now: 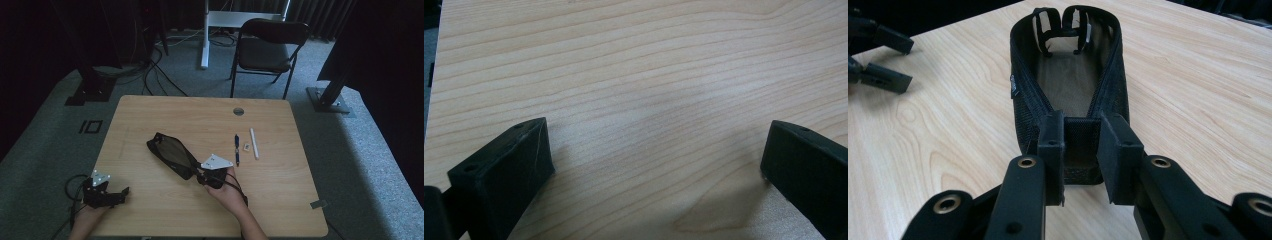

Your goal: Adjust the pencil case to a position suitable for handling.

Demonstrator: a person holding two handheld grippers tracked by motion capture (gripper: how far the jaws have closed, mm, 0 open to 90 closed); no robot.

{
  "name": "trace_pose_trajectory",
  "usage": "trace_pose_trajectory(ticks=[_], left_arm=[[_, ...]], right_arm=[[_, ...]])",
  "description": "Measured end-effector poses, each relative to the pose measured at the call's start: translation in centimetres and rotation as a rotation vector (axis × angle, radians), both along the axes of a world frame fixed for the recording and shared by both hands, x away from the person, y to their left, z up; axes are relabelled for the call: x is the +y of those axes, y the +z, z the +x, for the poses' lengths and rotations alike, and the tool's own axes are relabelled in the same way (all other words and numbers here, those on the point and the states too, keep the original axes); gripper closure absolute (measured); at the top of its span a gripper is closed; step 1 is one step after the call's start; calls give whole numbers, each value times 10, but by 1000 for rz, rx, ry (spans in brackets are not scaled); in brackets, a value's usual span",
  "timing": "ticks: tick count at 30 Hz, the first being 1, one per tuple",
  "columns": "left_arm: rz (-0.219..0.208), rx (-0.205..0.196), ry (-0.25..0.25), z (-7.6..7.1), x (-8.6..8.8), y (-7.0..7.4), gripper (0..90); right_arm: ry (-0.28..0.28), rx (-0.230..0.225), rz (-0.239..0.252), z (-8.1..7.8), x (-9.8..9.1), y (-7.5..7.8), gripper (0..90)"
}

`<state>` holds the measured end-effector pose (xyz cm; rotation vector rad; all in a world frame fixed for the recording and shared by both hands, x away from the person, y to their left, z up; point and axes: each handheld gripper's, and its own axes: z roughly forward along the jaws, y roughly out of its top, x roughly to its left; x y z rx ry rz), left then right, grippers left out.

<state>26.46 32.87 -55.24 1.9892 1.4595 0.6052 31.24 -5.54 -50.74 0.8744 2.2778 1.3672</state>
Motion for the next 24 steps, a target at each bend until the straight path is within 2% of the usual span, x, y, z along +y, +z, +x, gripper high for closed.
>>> trace_pose_trajectory(ticks=[13, 14, 16, 19, 22, 24], left_arm=[[0, 0, 0, 0, 0, 0, 2], [0, 0, 0, 0, 0, 0, 2], [0, 0, 0, 0, 0, 0, 2], [0, 0, 0, 0, 0, 0, 2], [0, 0, 0, 0, 0, 0, 2], [0, 0, 0, 0, 0, 0, 2]], right_arm=[[-12, 4, -18, -18, -32, 0, 730], [-10, 20, -13, -21, -38, 0, 730], [-11, 21, -14, -23, -40, 0, 730], [-20, 9, -25, -28, -48, -1, 730], [-25, 15, -13, -30, -53, -2, 730], [-28, 4, -33, -31, -56, -3, 730]])
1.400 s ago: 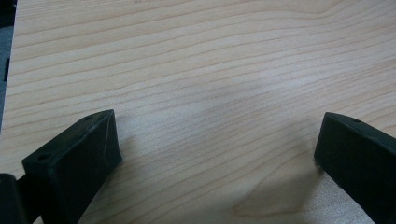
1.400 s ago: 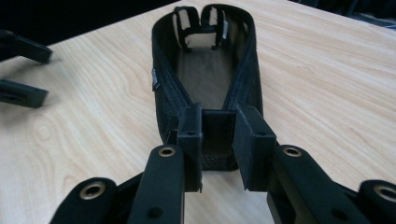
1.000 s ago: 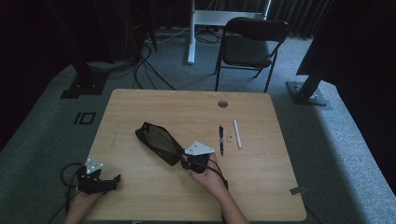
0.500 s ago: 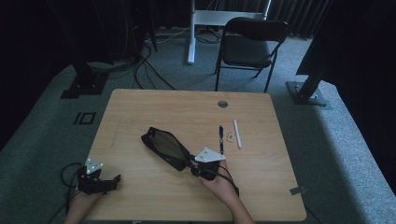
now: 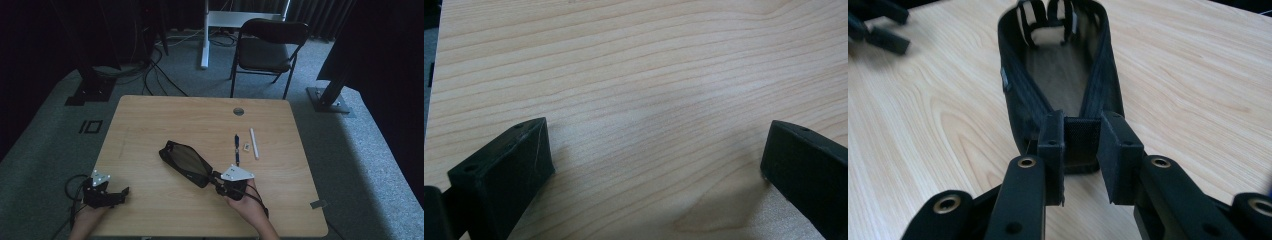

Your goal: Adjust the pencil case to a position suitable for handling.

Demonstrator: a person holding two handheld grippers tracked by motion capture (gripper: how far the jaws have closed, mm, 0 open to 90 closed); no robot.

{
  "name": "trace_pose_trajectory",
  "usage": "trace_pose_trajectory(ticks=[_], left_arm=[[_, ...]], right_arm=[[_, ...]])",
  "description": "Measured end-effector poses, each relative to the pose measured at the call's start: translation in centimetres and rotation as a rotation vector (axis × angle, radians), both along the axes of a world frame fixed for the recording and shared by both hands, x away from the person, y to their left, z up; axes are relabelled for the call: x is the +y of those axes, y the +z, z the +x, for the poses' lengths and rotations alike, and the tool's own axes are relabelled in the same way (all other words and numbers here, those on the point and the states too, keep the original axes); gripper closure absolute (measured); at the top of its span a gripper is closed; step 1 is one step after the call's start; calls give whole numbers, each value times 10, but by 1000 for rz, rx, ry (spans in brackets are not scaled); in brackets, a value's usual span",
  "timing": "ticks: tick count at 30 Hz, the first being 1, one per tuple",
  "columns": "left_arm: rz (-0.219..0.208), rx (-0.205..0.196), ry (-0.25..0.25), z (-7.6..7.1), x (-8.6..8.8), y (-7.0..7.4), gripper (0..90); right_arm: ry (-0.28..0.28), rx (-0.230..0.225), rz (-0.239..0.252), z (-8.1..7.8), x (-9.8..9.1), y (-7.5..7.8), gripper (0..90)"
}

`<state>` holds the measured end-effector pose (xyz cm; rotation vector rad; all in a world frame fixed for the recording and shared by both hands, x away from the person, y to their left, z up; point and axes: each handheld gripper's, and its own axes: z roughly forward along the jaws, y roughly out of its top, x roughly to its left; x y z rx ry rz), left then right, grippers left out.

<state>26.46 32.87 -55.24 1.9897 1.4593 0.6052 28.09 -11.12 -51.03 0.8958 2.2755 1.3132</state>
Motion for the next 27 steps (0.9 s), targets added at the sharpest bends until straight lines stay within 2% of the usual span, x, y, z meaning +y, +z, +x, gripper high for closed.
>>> trace_pose_trajectory(ticks=[1, 18, 19, 27], left_arm=[[0, 0, 0, 0, 0, 0, 2], [-1, 0, 0, 0, 0, 0, 2], [0, 0, 0, 0, 0, 0, 2], [0, 0, 0, 0, 0, 0, 2]], right_arm=[[-1, 4, 13, -1, -3, -1, 730], [-37, 14, -1, -16, -36, 1, 730], [-43, 19, 0, -20, -42, 1, 730], [-52, 21, -12, -29, -53, 1, 730]])
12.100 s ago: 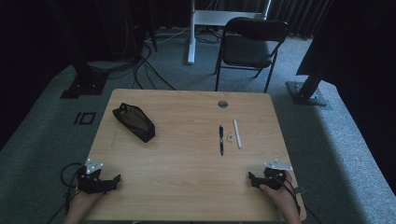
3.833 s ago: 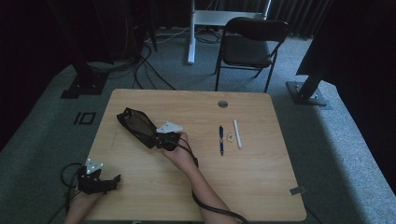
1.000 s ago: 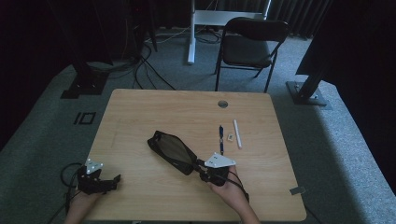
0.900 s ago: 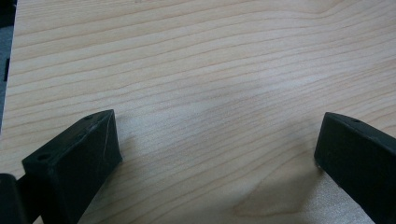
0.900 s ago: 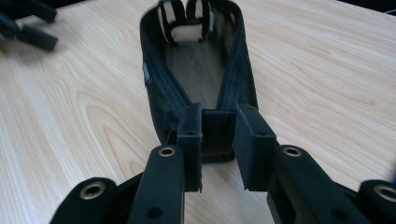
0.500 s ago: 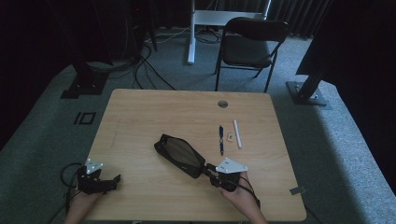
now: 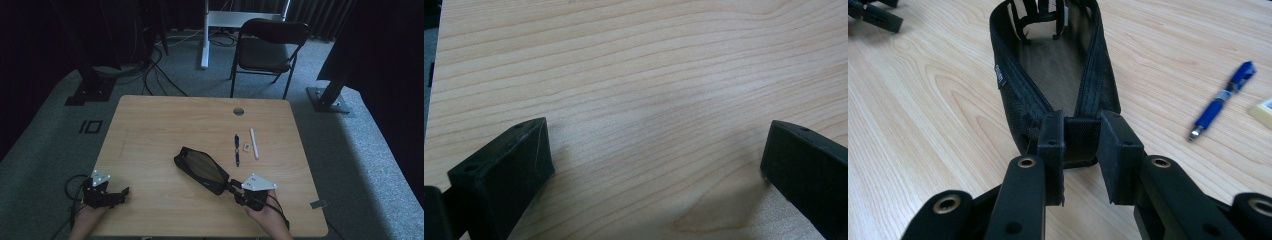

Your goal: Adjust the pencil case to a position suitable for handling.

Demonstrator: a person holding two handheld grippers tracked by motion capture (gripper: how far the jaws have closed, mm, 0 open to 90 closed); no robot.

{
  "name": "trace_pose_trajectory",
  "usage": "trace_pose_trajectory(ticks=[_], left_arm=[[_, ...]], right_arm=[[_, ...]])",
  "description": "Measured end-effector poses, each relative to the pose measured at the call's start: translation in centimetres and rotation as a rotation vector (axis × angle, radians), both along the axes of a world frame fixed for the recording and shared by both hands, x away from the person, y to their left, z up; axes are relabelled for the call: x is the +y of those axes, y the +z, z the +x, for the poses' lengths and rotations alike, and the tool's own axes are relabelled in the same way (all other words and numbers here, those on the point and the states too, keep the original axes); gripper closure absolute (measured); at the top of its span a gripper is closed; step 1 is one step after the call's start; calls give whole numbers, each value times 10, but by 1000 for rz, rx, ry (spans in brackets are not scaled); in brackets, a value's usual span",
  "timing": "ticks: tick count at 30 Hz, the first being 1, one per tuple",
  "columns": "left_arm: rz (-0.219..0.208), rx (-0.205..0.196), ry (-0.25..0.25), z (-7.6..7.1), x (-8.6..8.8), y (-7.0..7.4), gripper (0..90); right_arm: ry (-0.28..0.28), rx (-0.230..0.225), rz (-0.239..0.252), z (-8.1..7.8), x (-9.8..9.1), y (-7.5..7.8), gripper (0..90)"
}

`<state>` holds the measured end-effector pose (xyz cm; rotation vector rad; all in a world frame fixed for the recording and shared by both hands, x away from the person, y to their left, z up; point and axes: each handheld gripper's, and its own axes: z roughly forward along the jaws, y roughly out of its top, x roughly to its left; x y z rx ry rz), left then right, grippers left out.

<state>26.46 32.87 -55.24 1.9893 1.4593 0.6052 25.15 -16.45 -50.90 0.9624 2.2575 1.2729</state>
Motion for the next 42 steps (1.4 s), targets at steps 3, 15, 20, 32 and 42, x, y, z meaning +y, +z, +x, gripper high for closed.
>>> trace_pose_trajectory(ticks=[3, 15, 20, 32, 42], left_arm=[[0, 0, 0, 0, 0, 0, 2], [0, 0, 0, 0, 0, 0, 2], [0, 0, 0, 0, 0, 0, 2], [0, 0, 0, 0, 0, 0, 2], [0, 0, 0, 0, 0, 0, 2]], right_arm=[[-9, 2, -6, -6, -7, 1, 730], [-39, 6, -7, -20, -33, 1, 729], [-59, 9, -16, -27, -46, 2, 729], [-92, 24, -9, -33, -67, 1, 728], [-123, 31, 13, -37, -86, 2, 722]])
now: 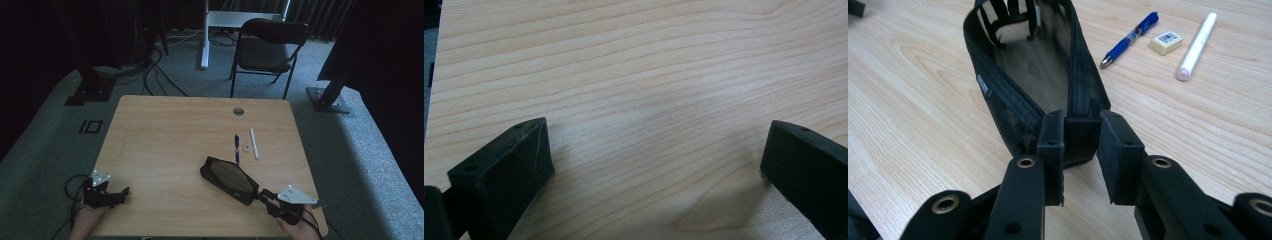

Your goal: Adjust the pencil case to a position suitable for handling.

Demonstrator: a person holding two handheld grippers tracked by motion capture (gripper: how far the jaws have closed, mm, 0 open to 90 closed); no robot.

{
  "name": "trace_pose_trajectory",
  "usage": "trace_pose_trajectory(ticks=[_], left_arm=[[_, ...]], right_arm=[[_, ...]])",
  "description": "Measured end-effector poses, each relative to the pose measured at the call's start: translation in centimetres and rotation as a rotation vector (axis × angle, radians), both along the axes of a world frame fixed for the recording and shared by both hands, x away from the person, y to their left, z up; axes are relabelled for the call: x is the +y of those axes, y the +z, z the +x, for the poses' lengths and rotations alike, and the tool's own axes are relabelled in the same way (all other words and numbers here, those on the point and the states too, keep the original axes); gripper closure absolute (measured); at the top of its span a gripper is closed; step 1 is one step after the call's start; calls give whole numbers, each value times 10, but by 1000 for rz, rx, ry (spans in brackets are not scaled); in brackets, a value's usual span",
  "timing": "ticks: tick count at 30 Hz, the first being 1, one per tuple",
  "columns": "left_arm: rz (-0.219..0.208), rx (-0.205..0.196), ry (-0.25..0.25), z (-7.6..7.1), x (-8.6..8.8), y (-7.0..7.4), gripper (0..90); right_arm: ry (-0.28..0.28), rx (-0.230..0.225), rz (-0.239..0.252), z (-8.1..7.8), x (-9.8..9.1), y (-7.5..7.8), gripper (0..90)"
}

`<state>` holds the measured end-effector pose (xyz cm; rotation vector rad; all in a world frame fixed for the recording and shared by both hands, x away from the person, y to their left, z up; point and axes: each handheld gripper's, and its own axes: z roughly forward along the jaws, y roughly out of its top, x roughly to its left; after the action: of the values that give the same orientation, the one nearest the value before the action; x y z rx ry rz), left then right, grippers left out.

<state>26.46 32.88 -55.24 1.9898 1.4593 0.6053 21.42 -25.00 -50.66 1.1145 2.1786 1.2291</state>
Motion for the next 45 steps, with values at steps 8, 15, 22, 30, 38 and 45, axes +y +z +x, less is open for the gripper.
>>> trace_pose_trajectory(ticks=[8, 15, 22, 30, 38, 45], left_arm=[[0, 0, 0, 0, 0, 0, 2], [0, 0, 0, 0, 0, 0, 2], [0, 0, 0, 0, 0, 0, 2], [-2, -1, 6, -1, 0, 0, 2], [-2, -1, 6, -1, 0, 0, 2], [-2, -1, 6, -1, 0, 0, 2]], right_arm=[[15, -18, 48, 4, 4, 9, 681], [29, -51, 71, 9, 7, 18, 637], [35, -79, 90, 17, 11, 26, 594], [10, -81, 148, 30, 11, 28, 548], [-15, -99, 128, 47, 10, 32, 515], [-52, -82, 102, 63, 6, 24, 484]])
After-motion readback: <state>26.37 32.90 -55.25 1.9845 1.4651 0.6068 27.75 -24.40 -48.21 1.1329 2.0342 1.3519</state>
